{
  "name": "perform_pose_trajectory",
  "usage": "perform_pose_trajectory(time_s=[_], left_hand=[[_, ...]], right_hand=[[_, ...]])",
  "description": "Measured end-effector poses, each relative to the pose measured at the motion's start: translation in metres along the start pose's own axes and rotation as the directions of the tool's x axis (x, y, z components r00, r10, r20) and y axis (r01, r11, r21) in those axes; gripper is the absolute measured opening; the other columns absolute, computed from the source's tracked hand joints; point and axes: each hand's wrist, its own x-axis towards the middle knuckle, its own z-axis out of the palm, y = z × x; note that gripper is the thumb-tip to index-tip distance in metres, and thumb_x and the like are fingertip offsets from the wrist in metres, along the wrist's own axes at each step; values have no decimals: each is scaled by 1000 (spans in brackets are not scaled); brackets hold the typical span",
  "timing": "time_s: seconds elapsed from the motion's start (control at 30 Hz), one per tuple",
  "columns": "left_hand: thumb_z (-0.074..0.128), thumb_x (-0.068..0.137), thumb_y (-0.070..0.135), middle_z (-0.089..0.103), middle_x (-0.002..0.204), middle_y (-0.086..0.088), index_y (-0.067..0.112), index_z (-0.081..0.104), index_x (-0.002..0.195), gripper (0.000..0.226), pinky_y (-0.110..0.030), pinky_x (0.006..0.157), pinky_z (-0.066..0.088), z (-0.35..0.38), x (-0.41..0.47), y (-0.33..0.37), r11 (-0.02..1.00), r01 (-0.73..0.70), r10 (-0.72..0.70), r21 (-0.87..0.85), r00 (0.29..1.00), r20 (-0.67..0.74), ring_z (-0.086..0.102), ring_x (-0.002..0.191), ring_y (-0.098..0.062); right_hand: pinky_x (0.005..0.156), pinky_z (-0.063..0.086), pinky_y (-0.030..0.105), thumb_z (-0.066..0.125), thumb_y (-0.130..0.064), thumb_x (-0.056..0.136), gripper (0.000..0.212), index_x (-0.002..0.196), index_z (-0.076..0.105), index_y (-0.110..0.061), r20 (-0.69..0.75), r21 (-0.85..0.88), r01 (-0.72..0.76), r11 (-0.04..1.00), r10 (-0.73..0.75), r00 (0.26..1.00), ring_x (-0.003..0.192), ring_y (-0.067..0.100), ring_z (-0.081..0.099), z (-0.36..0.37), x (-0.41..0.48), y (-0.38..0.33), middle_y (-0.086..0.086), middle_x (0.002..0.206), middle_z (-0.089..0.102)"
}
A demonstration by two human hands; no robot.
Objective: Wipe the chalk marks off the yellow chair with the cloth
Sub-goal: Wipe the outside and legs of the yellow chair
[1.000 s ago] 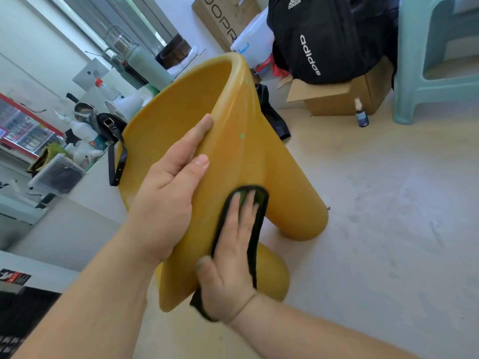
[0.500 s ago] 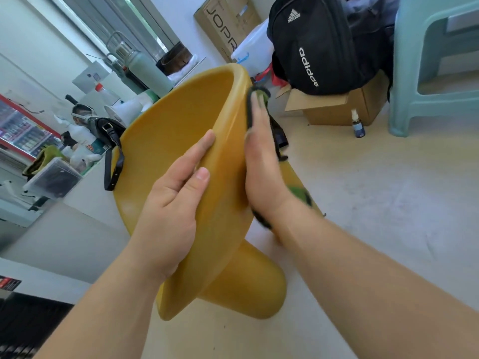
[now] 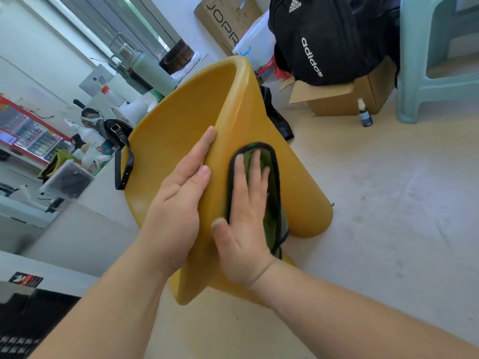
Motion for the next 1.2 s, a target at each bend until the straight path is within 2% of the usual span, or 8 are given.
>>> perform_pose_trajectory(time_s=[0.17, 0.3, 0.37, 0.5, 0.7, 0.83, 0.97, 1.2], left_hand=[[38, 105, 23, 53, 137, 26, 52, 55, 131, 43, -37, 103, 48, 13, 5, 1, 996, -9, 10, -83, 1000, 14, 55, 124, -6], [36, 105, 23, 54, 135, 26, 55, 56, 129, 44, -35, 96, 54, 12, 5, 4, 993, 10, -10, -117, 1000, -5, 59, 118, -7], [36, 105, 23, 54, 135, 25, 56, 58, 125, 44, -37, 101, 50, 11, 5, 5, 992, 35, -37, -118, 999, -16, 58, 120, -7], [36, 104, 22, 54, 126, 33, 56, 60, 123, 45, -27, 101, 47, 14, 4, 7, 996, 26, -29, -81, 999, -41, 58, 113, 5], [34, 106, 31, 48, 143, 23, 60, 48, 132, 41, -40, 104, 46, 8, -2, -8, 999, -23, 24, -23, 1000, 17, 54, 126, -9], [38, 101, 40, 41, 144, 31, 61, 43, 135, 40, -42, 114, 34, 0, -19, -31, 998, -65, 66, 22, 998, -10, 41, 137, -8], [39, 103, 23, 49, 145, 21, 49, 49, 137, 44, -42, 116, 30, -7, -24, -39, 991, -36, 39, -130, 999, 14, 43, 137, -7], [40, 104, 19, 48, 146, 17, 46, 50, 136, 44, -38, 113, 38, 23, 3, -29, 992, -67, 71, -104, 997, 36, 47, 134, -9]], right_hand=[[125, 3, 62, 6, -99, 73, 105, 161, 14, -42, 12, 104, -70, 992, 69, 998, 159, 22, -7, -45, 109, -5, -10, 172, 2], [127, 0, 56, 11, -90, 83, 98, 163, 16, -33, 2, 160, -54, 986, 54, 999, 159, 18, -4, -47, 116, -15, -7, 173, 6], [127, -3, 55, 5, -93, 81, 103, 163, 9, -32, -38, 104, -31, 994, 35, 999, 159, 18, -8, -36, 84, -10, -8, 173, 1], [126, -5, 56, 16, -71, 94, 72, 154, -19, -50, 28, 25, -107, 994, 106, 994, 156, 19, -23, 0, -17, 0, -17, 167, -26], [125, -7, 56, 1, -99, 71, 88, 137, -42, -60, 396, -20, -244, 970, 231, 889, 147, 12, -41, 22, -126, 14, -24, 153, -48], [123, -13, 58, -1, -93, 79, 85, 147, -34, -53, 177, -5, -147, 989, 146, 973, 150, 22, -37, 23, -80, 0, -11, 162, -40], [123, -8, 62, -7, -90, 80, 87, 158, -5, -51, -90, 52, -107, 993, 111, 990, 157, 24, -21, 13, 2, -24, -13, 171, -13], [122, -11, 60, -1, -96, 71, 99, 157, 19, -52, -162, 288, -155, 945, 208, 965, 158, 18, -9, -20, 58, 7, -18, 171, 6]])
